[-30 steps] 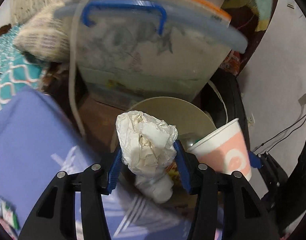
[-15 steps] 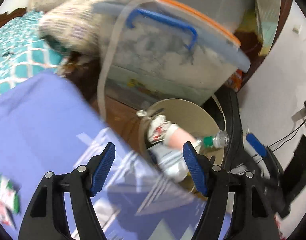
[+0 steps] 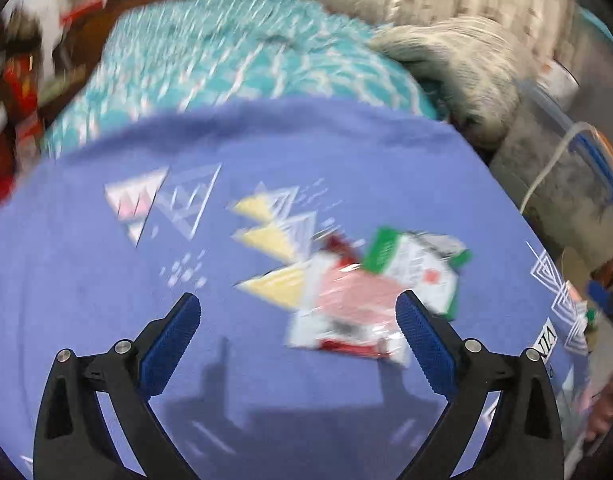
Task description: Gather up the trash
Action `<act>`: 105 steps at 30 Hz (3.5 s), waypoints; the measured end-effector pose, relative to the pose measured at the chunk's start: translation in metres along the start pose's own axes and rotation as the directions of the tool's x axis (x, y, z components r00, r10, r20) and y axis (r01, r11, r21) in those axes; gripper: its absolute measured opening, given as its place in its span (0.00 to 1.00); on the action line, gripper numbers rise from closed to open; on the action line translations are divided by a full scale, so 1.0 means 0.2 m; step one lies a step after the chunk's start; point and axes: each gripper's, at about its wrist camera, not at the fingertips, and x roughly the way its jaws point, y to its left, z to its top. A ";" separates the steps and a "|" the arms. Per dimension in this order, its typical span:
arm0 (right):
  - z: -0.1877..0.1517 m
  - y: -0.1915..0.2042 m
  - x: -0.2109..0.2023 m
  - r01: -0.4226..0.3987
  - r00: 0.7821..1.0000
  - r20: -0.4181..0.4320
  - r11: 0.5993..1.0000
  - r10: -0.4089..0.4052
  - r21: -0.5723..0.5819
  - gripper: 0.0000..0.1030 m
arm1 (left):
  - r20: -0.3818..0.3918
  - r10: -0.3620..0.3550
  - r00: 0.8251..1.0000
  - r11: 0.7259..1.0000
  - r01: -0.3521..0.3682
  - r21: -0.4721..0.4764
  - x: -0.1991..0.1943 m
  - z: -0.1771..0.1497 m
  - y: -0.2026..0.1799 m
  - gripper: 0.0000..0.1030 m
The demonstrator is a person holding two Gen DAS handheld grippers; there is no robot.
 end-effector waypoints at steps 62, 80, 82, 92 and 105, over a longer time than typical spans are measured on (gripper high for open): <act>-0.11 -1.02 -1.01 0.484 0.823 0.193 0.838 -0.534 0.252 0.16 | -0.126 -0.404 0.906 0.752 0.407 0.519 -0.05 0.01 -2.09 0.00; -0.21 -0.87 -1.27 0.388 0.734 0.416 0.834 -0.537 0.393 0.85 | -0.129 -0.308 0.943 0.782 0.328 0.530 0.06 -0.03 -2.07 0.59; -0.25 -0.76 -1.28 0.360 0.731 0.442 0.844 -0.519 0.397 0.85 | -0.080 -0.334 0.939 0.783 0.323 0.531 -0.07 -0.04 -2.00 0.64; -0.64 -0.29 -1.21 0.303 0.733 0.468 0.853 -0.494 0.426 0.93 | 0.169 -0.267 0.949 0.813 0.127 0.569 -0.52 -0.33 -1.57 0.86; -0.83 0.21 -1.27 0.388 0.702 0.429 0.811 -0.568 0.438 0.97 | 0.281 -0.235 0.930 0.864 0.068 0.500 -0.82 -0.54 -1.15 0.91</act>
